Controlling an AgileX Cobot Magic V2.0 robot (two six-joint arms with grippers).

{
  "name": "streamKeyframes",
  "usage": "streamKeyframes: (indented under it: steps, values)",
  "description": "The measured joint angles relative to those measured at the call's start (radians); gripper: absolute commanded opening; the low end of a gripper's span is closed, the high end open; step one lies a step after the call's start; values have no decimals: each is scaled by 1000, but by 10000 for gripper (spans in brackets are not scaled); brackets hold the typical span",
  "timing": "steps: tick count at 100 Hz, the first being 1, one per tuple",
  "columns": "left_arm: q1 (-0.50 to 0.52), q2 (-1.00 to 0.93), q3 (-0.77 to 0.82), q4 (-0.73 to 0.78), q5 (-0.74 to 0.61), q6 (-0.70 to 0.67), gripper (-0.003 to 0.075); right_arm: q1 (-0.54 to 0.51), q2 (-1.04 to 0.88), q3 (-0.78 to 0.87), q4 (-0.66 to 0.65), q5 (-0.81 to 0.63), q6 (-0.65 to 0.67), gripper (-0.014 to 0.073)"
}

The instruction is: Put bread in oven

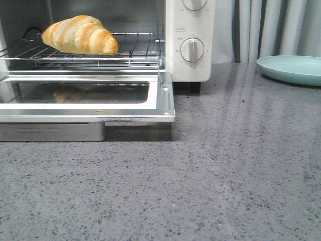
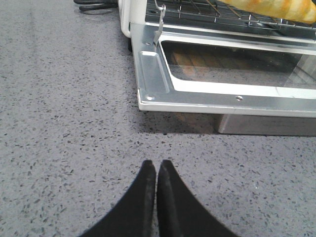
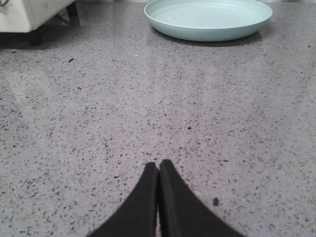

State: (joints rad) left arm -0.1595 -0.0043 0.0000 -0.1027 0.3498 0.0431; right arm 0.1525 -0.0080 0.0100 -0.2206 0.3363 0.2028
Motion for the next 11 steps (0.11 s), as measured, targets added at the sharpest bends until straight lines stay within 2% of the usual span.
streamKeyframes:
  steps: [11]
  values:
    - [0, 0, 1, 0, 0, 0, -21, 0, 0, 0, 0, 0, 0, -48]
